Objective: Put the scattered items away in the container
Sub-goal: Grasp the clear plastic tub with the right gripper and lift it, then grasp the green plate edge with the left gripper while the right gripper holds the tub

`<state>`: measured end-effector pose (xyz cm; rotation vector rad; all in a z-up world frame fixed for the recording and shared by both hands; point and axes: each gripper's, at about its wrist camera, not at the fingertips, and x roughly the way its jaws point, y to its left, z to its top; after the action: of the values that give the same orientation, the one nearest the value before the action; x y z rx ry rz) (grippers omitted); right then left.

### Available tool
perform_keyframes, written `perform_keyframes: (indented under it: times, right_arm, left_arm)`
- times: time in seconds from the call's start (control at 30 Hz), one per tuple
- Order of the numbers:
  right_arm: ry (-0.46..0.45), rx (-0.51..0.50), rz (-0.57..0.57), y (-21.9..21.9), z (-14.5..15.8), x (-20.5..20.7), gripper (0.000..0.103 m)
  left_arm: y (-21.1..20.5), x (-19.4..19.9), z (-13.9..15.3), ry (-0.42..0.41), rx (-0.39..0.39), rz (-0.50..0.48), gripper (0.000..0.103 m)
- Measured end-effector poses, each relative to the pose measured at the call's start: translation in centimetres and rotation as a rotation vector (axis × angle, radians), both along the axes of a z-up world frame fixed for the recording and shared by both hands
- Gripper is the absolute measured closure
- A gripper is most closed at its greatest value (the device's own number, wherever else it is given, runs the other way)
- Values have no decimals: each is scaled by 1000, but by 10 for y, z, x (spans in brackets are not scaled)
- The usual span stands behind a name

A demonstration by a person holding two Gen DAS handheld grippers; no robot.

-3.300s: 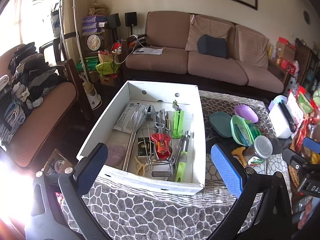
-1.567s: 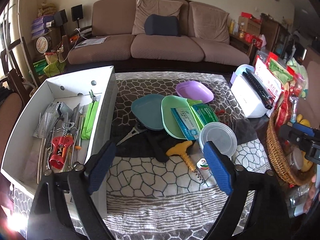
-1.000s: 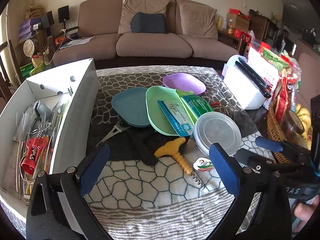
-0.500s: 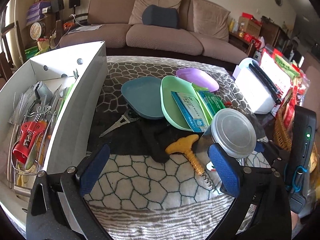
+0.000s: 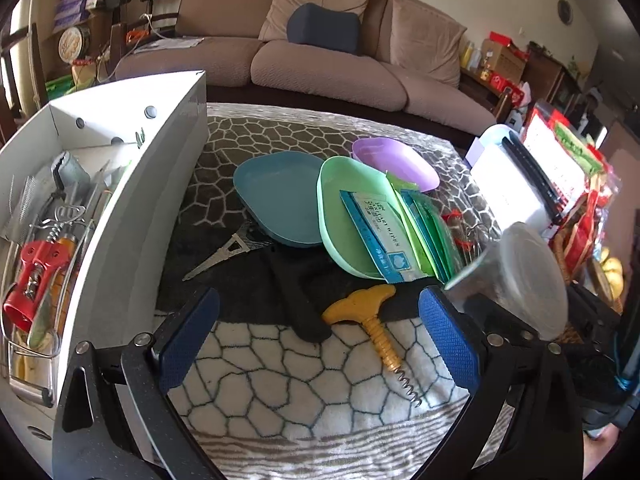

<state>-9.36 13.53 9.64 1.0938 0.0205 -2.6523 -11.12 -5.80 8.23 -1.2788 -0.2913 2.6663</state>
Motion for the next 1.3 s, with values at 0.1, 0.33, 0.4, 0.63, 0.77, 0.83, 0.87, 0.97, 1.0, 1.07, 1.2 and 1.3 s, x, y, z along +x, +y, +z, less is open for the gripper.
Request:
perform_keyframes:
  times: [0.1,0.33,0.4,0.63,0.77,0.83,0.87,0.97,1.0,1.07,1.2,1.3]
  right_arm:
    - [21,-15,-27,25,21,12,17]
    - [45,-46,-73,69,55,21,17]
    - [42,-53,-79,75,58,22,17]
    - [34,-99,-72,82,53,28,17]
    - [17,-125,-72,84,46,30,17]
    - [11,-126,-68,83,44,30,17]
    - [11,-127,-67,82,44,30,17]
    - [10,-127,-57,79,46,31,17]
    - [12,-128,-54,77,47,31,17]
    - [14,-131,-52,76,50,30,17]
    - [15,-133,-49,72,55,29,17]
    - [20,-128,-42,67,61,30,17]
  left_arm:
    - [8,-12,-5,-21,50,-15,5]
    - [29,-51,-31,-117,-18,-18,86]
    - [34,-59,-36,-132,-34,-23,81]
    - [37,-72,-38,-115,3,-2,13]
    - [38,-83,-42,-136,-15,6,83]
    - [35,-86,-44,-153,7,9,96]
    - [34,-85,-43,-150,12,9,97]
    - [38,-79,-33,-114,-21,-9,97]
    - [40,-77,-30,-110,-38,-17,97]
    - [43,-73,-23,-97,-46,-27,96]
    - [41,-67,-7,-76,-38,-33,96]
    - [37,-63,8,-54,-56,-44,96]
